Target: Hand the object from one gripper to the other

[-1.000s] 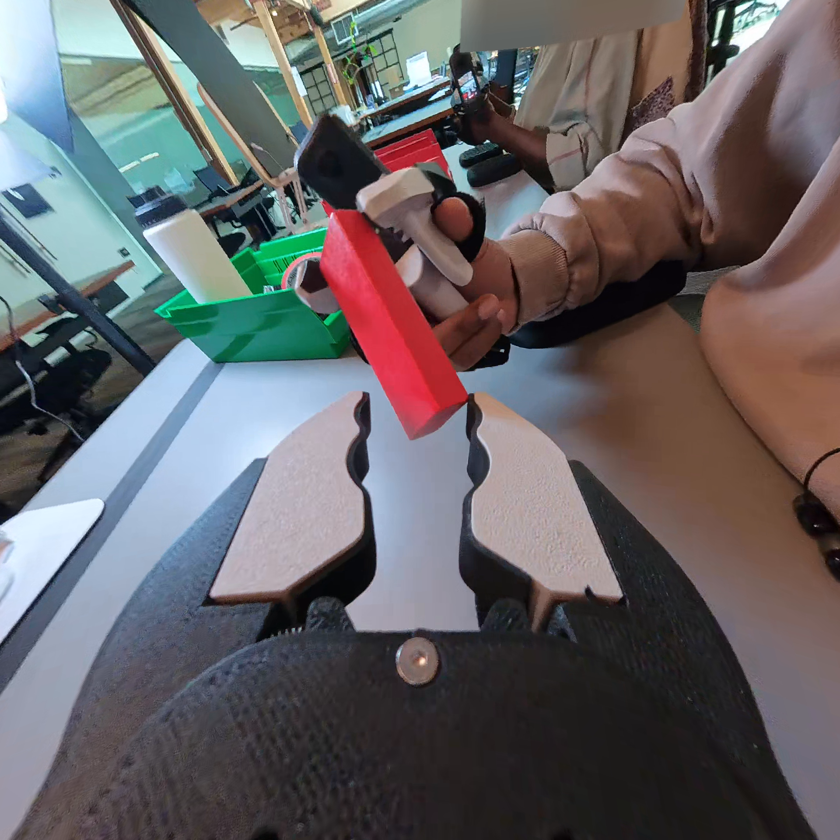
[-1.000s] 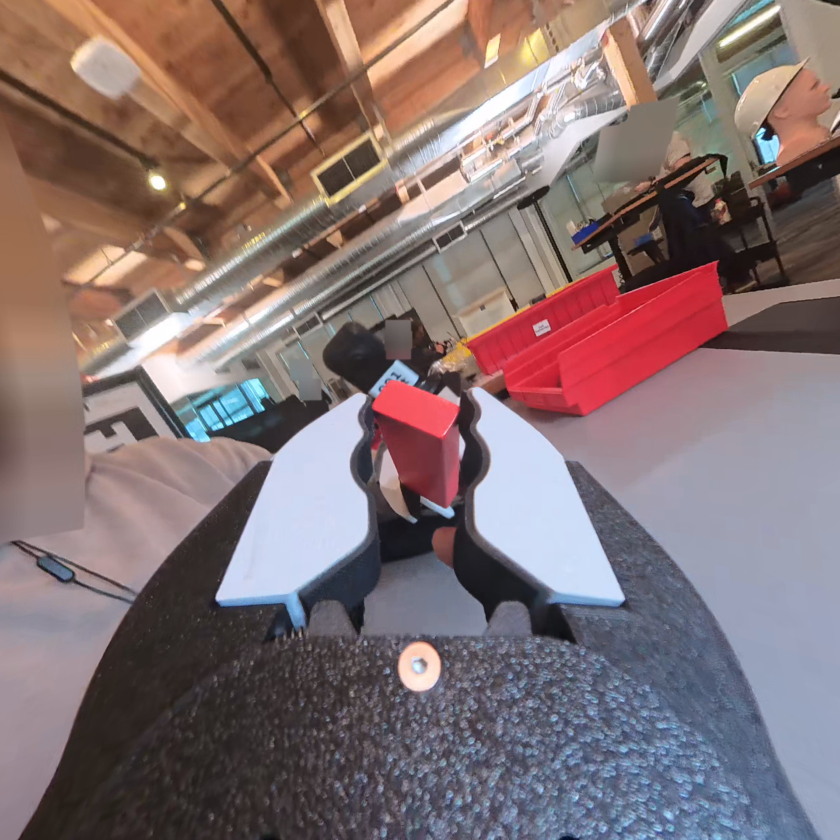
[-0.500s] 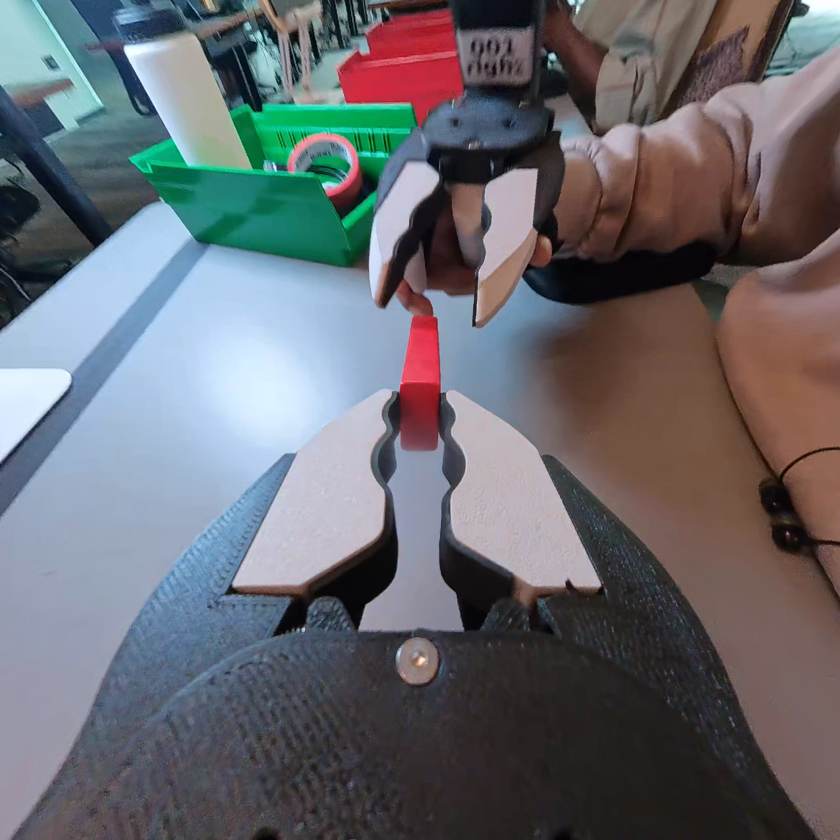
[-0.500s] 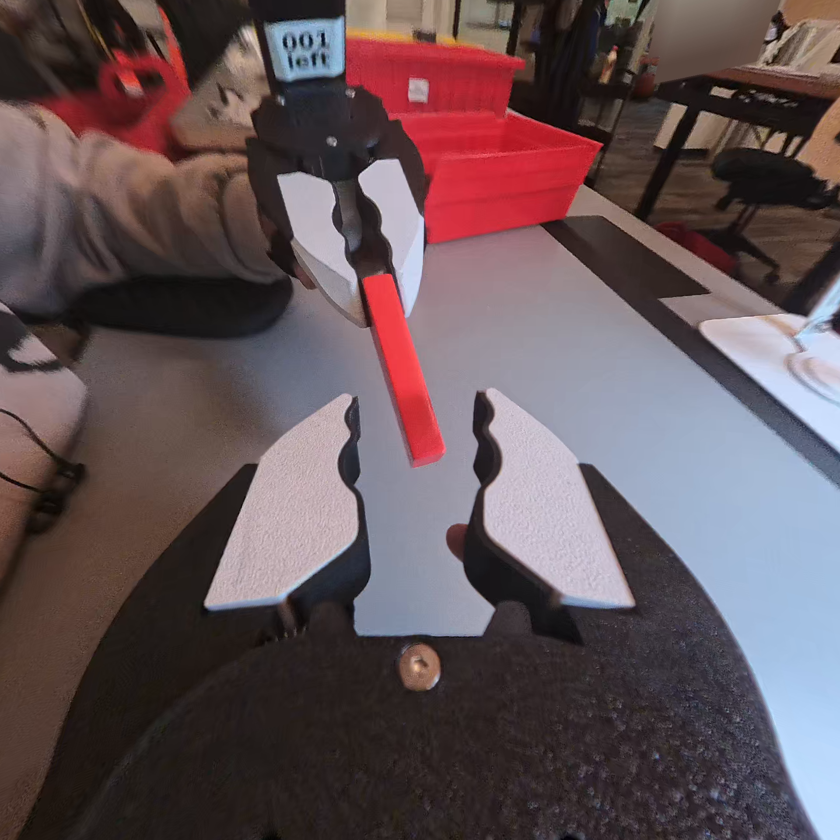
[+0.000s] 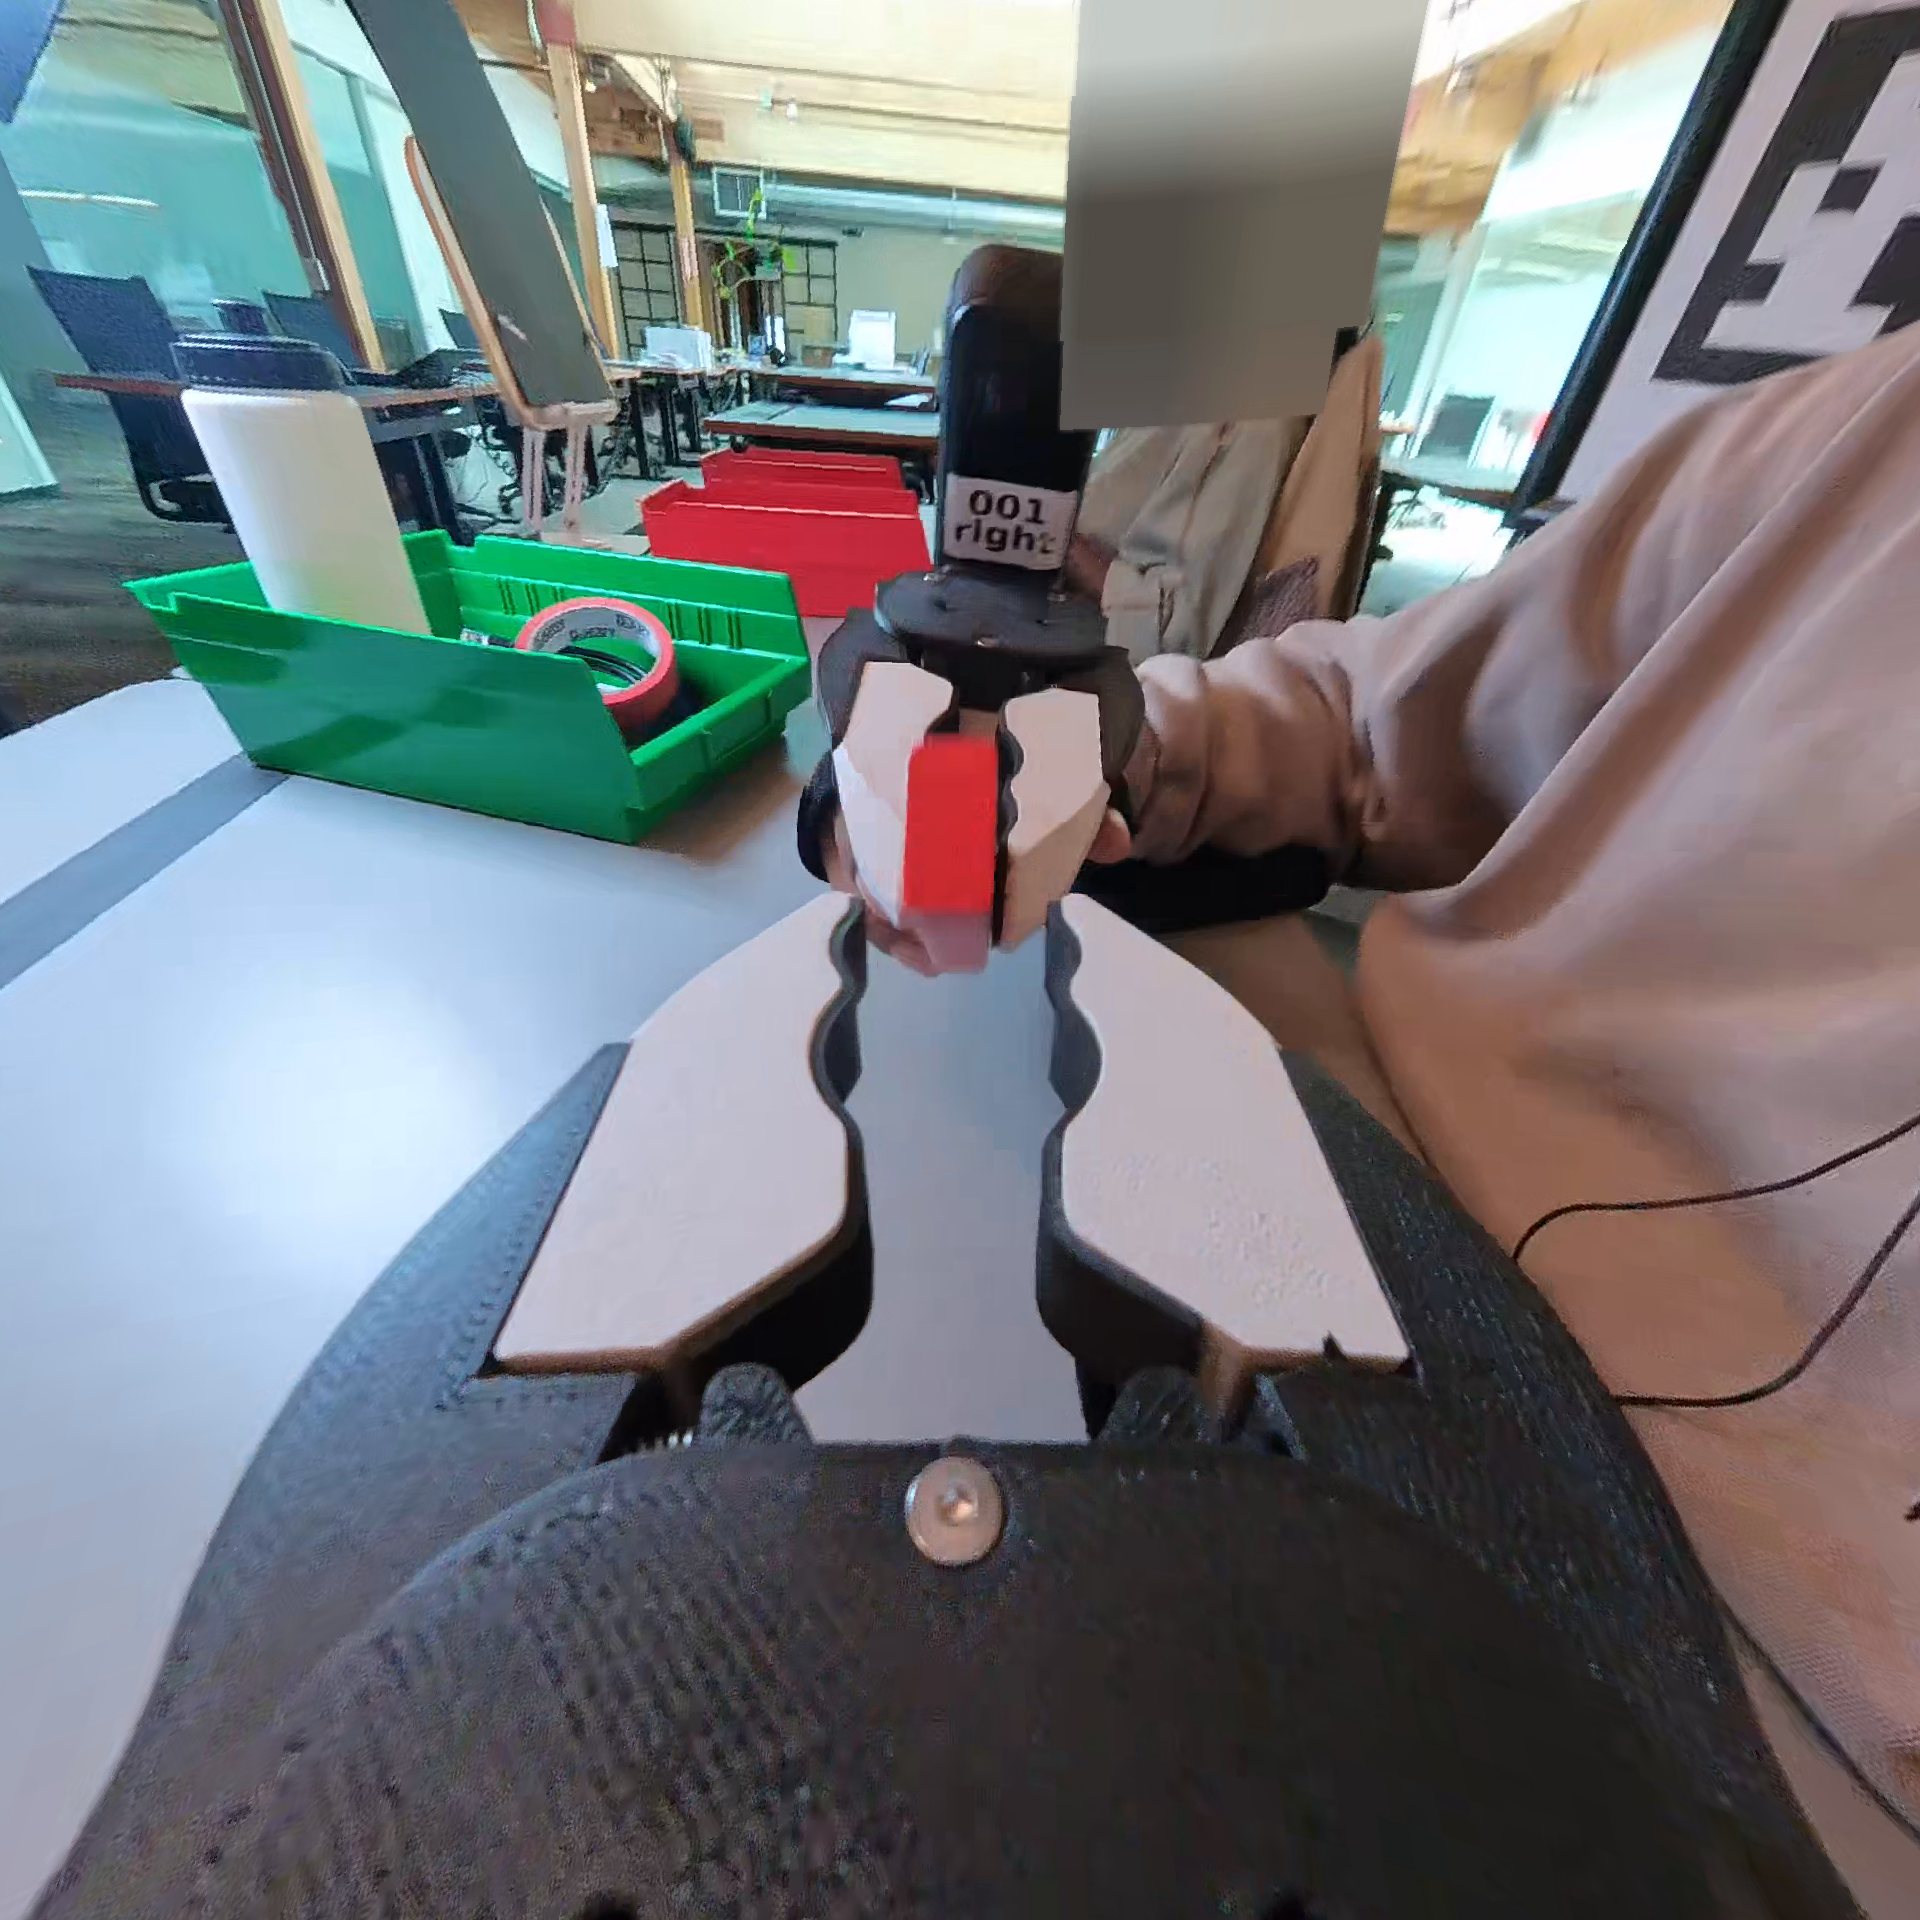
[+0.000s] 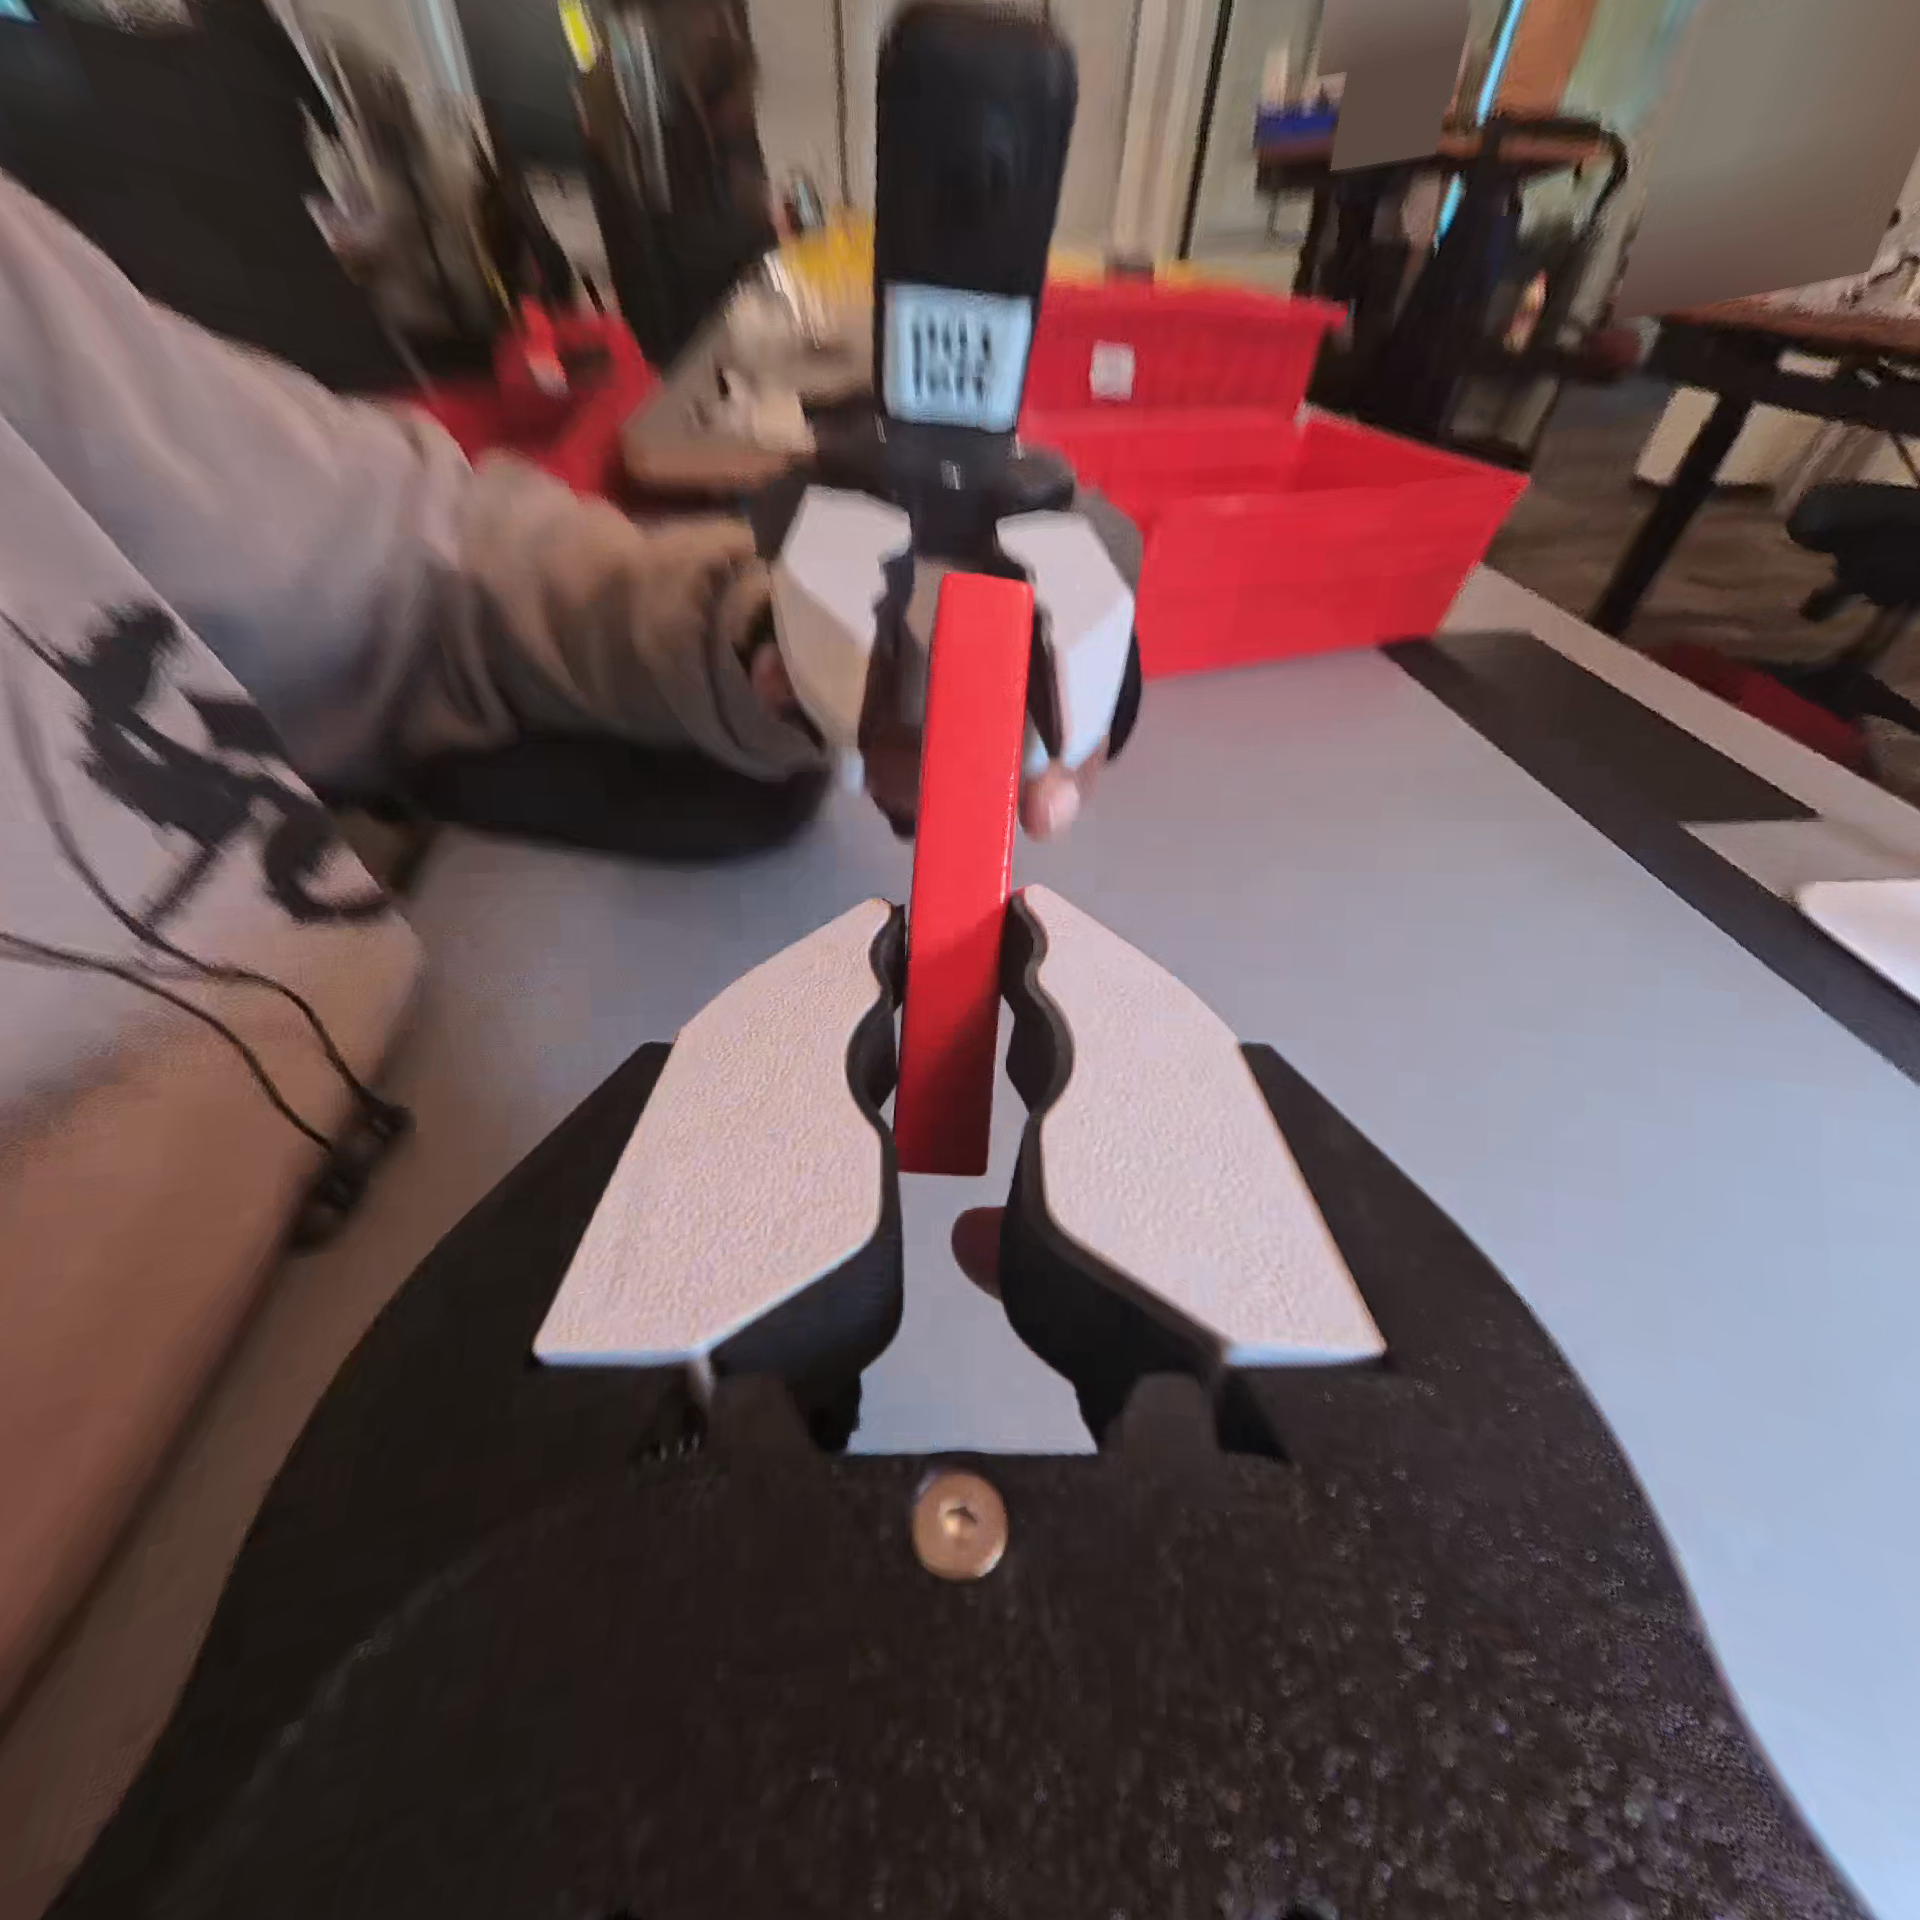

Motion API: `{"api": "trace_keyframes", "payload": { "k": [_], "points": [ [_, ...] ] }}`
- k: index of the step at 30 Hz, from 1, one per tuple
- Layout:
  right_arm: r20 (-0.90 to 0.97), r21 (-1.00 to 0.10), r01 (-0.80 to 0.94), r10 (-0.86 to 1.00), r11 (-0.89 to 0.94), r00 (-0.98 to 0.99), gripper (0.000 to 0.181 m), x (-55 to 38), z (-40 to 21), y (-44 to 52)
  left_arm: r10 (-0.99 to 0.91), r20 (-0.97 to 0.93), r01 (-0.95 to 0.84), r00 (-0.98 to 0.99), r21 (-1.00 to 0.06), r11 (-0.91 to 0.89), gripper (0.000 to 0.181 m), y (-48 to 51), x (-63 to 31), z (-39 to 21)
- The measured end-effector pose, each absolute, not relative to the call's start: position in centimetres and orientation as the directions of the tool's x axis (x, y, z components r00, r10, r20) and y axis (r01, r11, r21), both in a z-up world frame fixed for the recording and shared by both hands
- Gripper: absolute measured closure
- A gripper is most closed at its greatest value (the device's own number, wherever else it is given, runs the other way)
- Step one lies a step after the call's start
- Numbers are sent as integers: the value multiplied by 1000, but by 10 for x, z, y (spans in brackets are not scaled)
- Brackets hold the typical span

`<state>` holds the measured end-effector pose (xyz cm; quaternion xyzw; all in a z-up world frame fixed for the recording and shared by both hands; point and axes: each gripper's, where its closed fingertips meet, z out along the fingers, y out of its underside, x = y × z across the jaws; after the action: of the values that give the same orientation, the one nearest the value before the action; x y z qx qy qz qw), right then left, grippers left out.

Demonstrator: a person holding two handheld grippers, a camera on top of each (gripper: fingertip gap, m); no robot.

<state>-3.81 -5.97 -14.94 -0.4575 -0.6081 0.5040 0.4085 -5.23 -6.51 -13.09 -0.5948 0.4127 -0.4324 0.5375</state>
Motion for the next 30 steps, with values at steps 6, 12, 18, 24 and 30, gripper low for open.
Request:
{"api": "trace_keyframes", "payload": {
  "k": [6,12,18,24,30],
  "points": [
    [-24,-998,69,958,-4,-287,165,-51,-149,-79,-962,53,5,267,-999,-54,164,-75,-33,-124],
    [167,-919,330,971,216,-172,142,-52,-188,-54,-911,-43,-294,410,-952,-88,165,-53,-47,-158],
    [110,-948,275,974,163,-199,143,-46,-165,-57,-914,-171,-529,369,-847,-55,164,-57,-44,-193],
    [233,-908,293,942,300,-243,165,-49,-176,-68,-922,-213,-539,323,-842,6,164,-64,-36,-194],
    [29,-999,-30,963,22,-267,165,-33,-108,-65,-945,-118,-248,306,-968,41,153,-67,-45,-154]
  ]
}}
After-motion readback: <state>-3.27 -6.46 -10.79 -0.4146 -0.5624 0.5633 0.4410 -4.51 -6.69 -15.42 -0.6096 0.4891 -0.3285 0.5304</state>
